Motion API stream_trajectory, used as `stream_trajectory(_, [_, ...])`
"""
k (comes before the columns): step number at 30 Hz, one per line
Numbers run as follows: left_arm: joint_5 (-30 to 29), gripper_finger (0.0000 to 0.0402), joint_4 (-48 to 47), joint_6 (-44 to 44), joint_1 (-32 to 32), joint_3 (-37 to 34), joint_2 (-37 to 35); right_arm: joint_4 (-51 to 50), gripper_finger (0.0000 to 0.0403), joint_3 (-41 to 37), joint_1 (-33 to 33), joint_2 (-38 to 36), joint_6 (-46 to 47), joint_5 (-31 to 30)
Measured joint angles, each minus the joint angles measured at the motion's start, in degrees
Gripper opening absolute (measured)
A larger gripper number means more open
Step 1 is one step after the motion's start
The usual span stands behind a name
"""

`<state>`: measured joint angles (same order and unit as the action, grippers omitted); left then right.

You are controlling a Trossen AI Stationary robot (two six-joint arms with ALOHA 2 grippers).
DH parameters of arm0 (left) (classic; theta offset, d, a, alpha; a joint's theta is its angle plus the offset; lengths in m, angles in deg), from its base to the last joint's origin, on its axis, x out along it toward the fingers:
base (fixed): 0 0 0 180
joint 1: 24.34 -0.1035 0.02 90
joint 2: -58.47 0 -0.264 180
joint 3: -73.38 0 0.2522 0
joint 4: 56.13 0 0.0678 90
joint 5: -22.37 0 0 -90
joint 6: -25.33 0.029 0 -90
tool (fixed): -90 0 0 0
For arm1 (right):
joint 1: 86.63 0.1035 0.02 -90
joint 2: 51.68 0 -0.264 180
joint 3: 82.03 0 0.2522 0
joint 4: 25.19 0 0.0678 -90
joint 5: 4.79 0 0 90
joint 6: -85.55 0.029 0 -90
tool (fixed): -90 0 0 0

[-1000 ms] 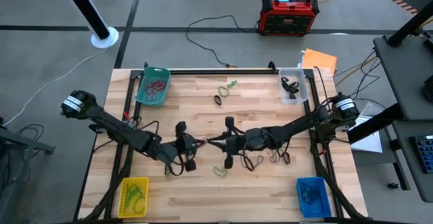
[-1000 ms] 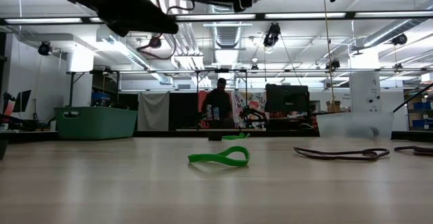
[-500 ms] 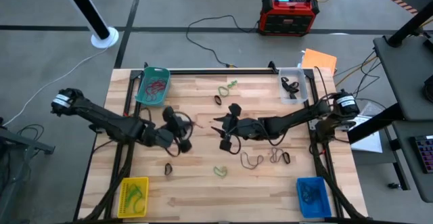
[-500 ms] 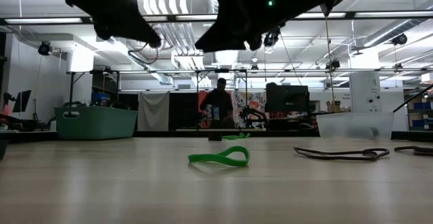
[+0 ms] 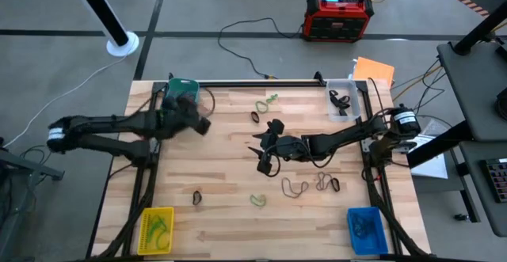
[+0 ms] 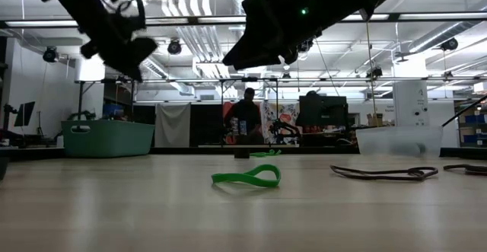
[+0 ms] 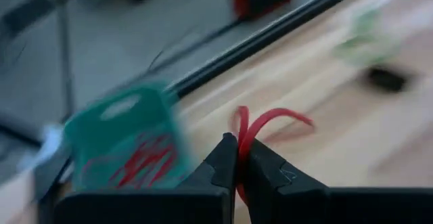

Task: Sort rubber bands into baskets
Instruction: Put the red rubber band into the green bin

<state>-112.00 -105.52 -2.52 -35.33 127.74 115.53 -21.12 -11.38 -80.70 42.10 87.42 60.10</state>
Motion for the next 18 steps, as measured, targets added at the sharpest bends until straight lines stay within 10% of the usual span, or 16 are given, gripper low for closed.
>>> stream_trajectory(9, [7.9,0.0,-8.89,-0.11,-22.24,-0.01,5.64,-0.1,0.0201,0.0,-0.28,0.04,-0.26,0.0])
stream_trajectory(18, [4.67,0.0026,-8.74,1.22,-25.4,0.0,11.84,-3.0,0.0201,-0.02,-0.81,0.07,0.38,-0.02])
